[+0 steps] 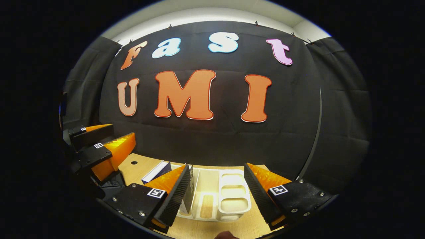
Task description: Open the schoolbag, grab two books from the bookshelf and put them into the schoolbag.
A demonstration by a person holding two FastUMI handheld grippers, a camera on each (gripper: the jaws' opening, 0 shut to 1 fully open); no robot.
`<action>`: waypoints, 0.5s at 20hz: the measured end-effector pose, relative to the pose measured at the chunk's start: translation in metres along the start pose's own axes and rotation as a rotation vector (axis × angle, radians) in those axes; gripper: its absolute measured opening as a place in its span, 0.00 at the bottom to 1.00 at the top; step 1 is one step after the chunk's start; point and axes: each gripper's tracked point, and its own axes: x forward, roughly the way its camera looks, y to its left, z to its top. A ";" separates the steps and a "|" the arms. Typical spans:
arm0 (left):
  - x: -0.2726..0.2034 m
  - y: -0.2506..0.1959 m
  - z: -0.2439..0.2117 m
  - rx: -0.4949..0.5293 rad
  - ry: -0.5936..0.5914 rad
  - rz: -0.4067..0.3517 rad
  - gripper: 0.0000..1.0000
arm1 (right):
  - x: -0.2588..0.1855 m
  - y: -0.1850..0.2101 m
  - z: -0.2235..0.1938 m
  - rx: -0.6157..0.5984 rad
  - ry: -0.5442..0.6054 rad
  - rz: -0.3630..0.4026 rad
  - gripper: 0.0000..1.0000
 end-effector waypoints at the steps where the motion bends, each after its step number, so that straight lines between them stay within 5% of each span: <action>1: 0.000 -0.001 0.001 -0.001 0.000 0.001 0.98 | 0.000 -0.003 0.002 0.003 -0.004 -0.001 0.97; 10: -0.016 0.019 -0.008 0.039 -0.004 0.049 1.00 | 0.002 -0.005 -0.001 0.006 -0.001 -0.001 0.98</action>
